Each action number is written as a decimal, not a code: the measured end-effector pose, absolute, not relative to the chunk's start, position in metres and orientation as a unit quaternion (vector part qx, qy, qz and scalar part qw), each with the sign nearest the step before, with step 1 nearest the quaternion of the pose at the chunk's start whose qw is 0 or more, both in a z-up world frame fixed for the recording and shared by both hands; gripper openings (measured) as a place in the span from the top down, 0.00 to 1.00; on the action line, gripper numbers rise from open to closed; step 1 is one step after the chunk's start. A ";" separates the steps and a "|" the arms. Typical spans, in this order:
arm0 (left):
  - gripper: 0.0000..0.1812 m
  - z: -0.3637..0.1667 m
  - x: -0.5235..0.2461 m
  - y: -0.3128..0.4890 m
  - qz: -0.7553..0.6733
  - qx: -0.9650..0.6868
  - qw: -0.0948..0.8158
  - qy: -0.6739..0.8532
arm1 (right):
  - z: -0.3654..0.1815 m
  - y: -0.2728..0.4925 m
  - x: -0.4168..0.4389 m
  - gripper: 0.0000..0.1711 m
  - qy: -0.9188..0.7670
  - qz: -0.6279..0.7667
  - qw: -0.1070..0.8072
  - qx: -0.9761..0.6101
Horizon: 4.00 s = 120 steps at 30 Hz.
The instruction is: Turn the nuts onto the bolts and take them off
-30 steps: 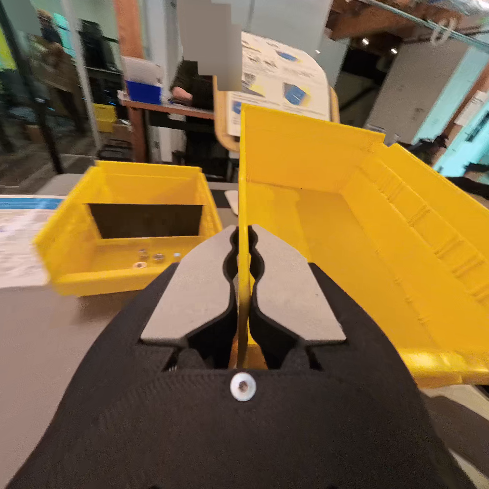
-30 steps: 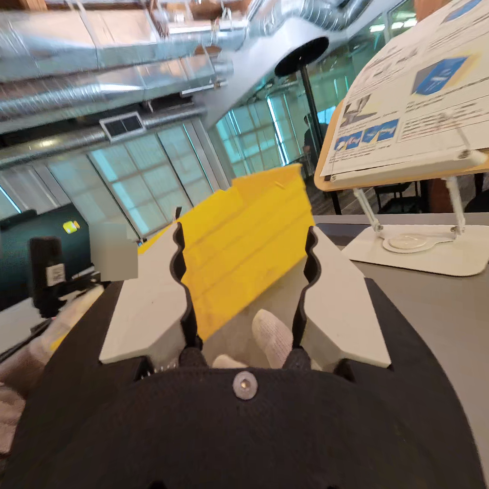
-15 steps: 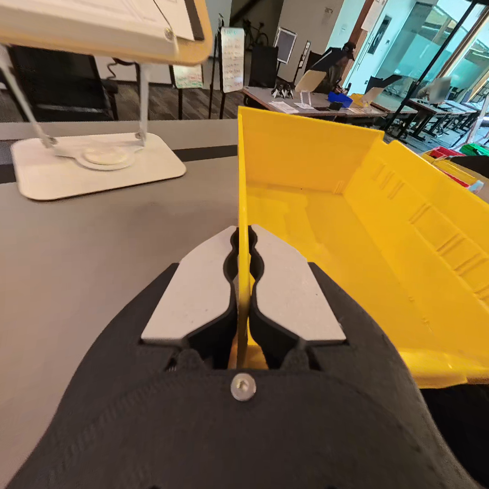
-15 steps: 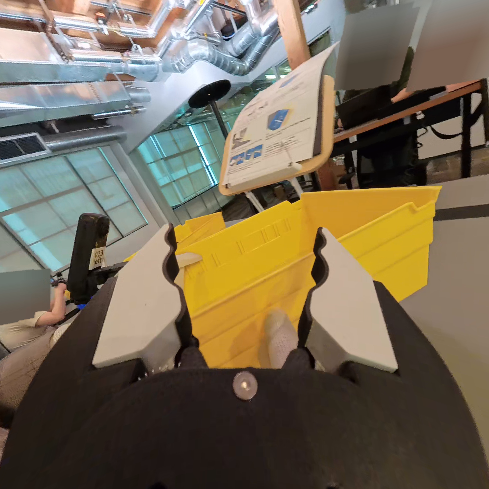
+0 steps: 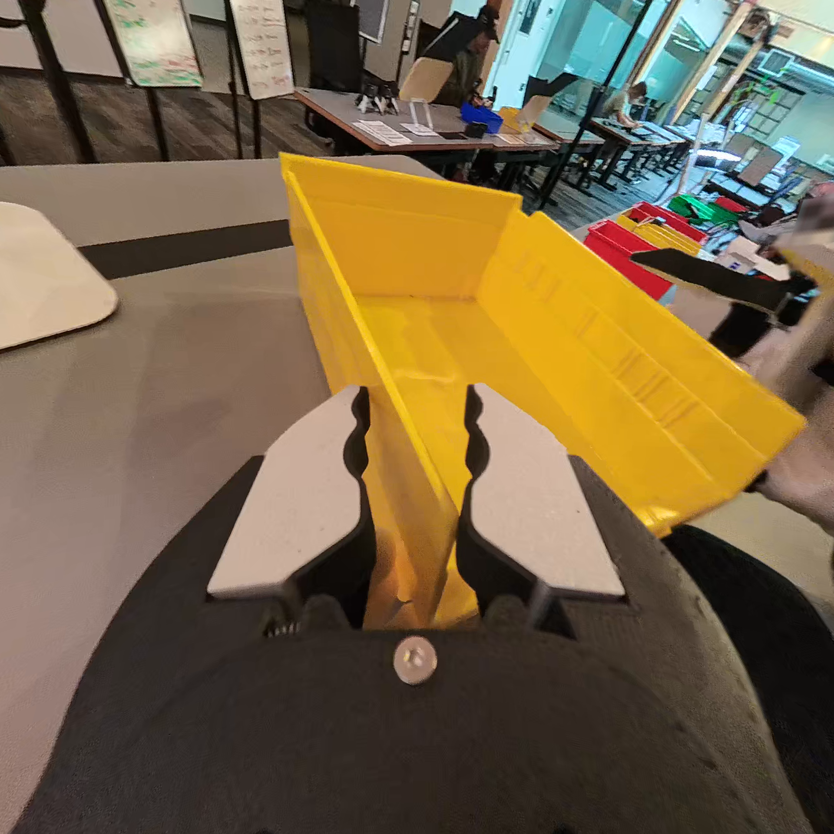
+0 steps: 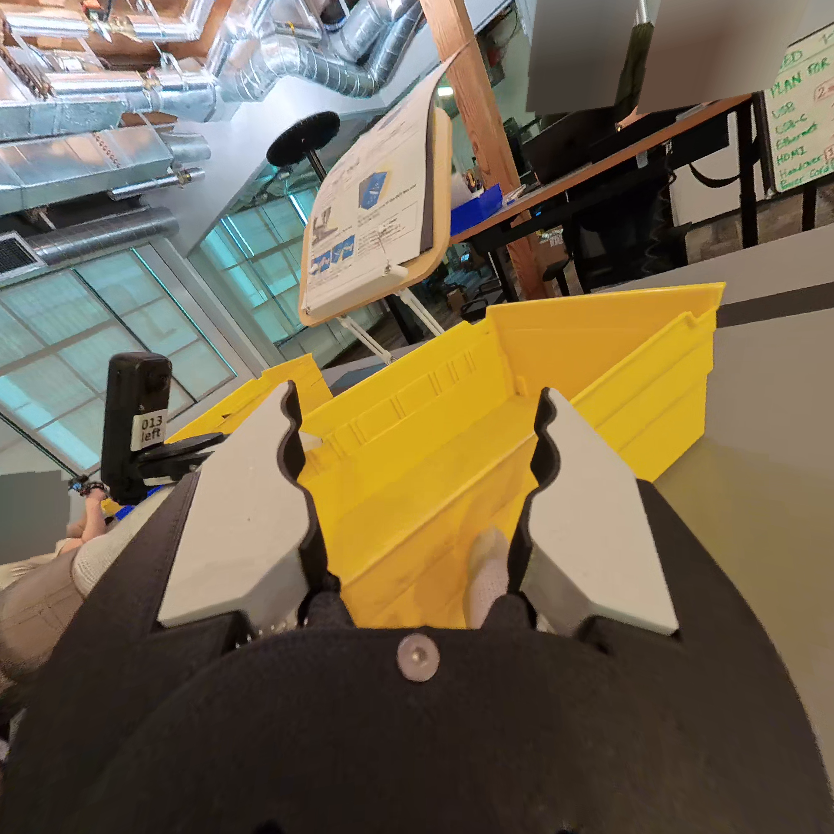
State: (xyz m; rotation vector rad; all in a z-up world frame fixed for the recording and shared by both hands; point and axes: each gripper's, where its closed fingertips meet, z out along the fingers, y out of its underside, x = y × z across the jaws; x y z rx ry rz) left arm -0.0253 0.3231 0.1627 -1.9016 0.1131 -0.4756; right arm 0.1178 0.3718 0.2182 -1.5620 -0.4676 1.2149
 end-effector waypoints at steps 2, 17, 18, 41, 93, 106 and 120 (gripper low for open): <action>0.78 0.162 -0.014 0.330 -0.231 -0.803 0.547 0.044 | 0.214 0.389 0.124 0.41 -0.204 0.500 0.520 -0.662; 0.65 0.165 0.067 0.402 -0.312 -0.774 0.551 0.011 | 0.201 0.515 0.175 0.44 -0.218 0.420 0.530 -0.703; 0.65 0.165 0.072 0.406 -0.317 -0.772 0.551 0.009 | 0.200 0.522 0.178 0.44 -0.222 0.406 0.533 -0.708; 0.59 0.170 0.107 0.482 -0.358 -0.744 0.564 -0.033 | 0.192 0.631 0.200 0.45 -0.258 0.365 0.520 -0.728; 0.66 0.373 -0.194 0.317 0.015 -0.617 0.769 0.167 | 0.449 0.382 -0.072 0.49 -0.291 0.464 0.725 -0.419; 0.74 0.389 -0.256 0.280 0.080 -0.656 0.737 0.143 | 0.418 0.366 -0.103 0.65 -0.415 0.392 0.706 -0.419; 0.88 0.299 -0.414 0.260 0.240 -0.813 0.526 0.066 | 0.367 0.376 -0.138 0.83 -0.489 0.370 0.655 -0.442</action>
